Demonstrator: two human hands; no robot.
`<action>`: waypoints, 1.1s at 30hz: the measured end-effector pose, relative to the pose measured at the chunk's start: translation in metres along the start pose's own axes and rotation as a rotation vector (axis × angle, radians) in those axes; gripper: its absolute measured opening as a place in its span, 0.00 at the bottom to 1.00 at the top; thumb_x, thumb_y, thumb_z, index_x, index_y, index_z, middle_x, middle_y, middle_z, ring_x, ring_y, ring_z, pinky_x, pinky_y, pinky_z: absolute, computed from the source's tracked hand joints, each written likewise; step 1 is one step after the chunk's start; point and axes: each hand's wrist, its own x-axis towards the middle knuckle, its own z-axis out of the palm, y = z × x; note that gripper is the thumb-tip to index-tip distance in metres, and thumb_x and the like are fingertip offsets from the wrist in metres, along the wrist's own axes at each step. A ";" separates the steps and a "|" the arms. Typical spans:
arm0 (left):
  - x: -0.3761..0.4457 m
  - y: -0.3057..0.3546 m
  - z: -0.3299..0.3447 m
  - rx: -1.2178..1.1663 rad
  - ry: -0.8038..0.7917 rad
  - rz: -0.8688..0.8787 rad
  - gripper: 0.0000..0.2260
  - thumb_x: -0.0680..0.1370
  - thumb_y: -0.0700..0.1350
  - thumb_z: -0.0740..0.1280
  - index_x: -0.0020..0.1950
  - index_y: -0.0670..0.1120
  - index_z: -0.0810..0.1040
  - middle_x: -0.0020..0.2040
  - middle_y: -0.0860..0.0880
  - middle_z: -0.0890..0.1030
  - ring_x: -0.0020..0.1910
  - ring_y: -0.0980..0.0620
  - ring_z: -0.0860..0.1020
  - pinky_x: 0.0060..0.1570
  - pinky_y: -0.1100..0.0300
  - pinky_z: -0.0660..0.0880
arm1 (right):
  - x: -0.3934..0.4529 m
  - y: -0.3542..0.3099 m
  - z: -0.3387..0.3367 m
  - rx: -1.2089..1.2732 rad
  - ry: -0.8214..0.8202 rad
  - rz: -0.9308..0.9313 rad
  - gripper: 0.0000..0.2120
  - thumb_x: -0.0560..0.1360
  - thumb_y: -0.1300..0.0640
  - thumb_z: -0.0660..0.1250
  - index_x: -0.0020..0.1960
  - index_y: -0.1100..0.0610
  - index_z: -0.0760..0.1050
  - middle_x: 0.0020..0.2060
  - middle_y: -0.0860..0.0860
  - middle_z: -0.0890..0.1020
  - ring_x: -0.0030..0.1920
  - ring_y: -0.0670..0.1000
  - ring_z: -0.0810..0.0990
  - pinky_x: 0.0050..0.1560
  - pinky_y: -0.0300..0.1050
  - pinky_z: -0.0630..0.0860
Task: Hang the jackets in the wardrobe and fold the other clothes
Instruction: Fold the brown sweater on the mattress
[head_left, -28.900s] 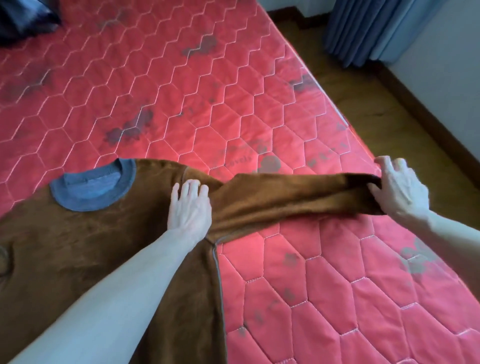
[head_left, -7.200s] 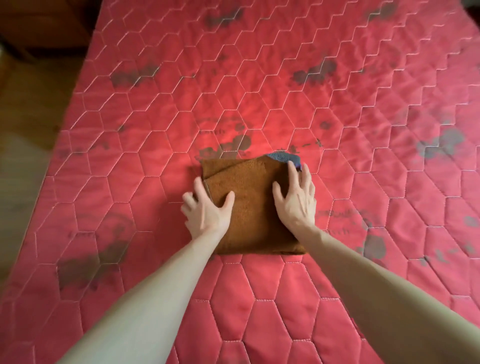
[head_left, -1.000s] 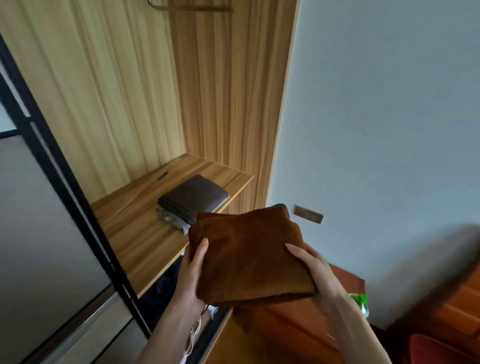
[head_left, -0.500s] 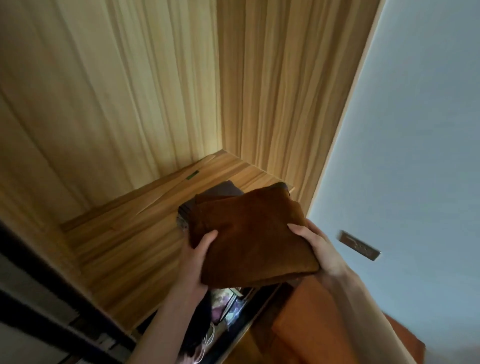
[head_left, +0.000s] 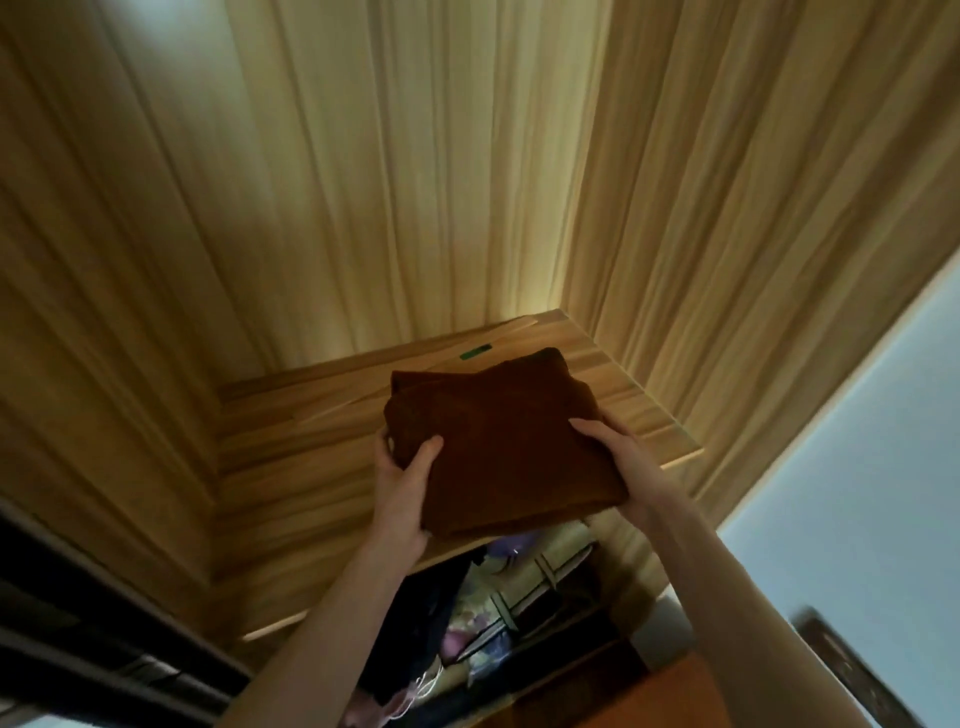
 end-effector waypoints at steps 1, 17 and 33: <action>0.005 0.000 0.003 -0.009 0.018 -0.002 0.24 0.79 0.45 0.74 0.68 0.64 0.67 0.58 0.52 0.77 0.53 0.46 0.80 0.40 0.49 0.80 | 0.009 -0.003 -0.001 -0.020 -0.013 0.010 0.22 0.74 0.52 0.76 0.67 0.51 0.80 0.56 0.58 0.87 0.54 0.59 0.87 0.45 0.51 0.84; 0.064 -0.041 -0.002 0.063 0.194 -0.187 0.28 0.78 0.61 0.71 0.75 0.55 0.67 0.67 0.46 0.77 0.65 0.40 0.78 0.65 0.32 0.75 | 0.101 0.025 -0.017 -0.404 -0.067 -0.036 0.38 0.70 0.50 0.82 0.75 0.44 0.69 0.60 0.47 0.81 0.59 0.54 0.83 0.61 0.57 0.82; 0.074 -0.070 0.024 1.638 0.144 0.445 0.33 0.84 0.66 0.45 0.85 0.50 0.48 0.86 0.47 0.47 0.84 0.47 0.42 0.82 0.48 0.41 | 0.123 0.054 -0.016 -1.293 -0.070 -0.539 0.33 0.84 0.34 0.50 0.85 0.47 0.50 0.83 0.41 0.50 0.82 0.42 0.44 0.83 0.48 0.48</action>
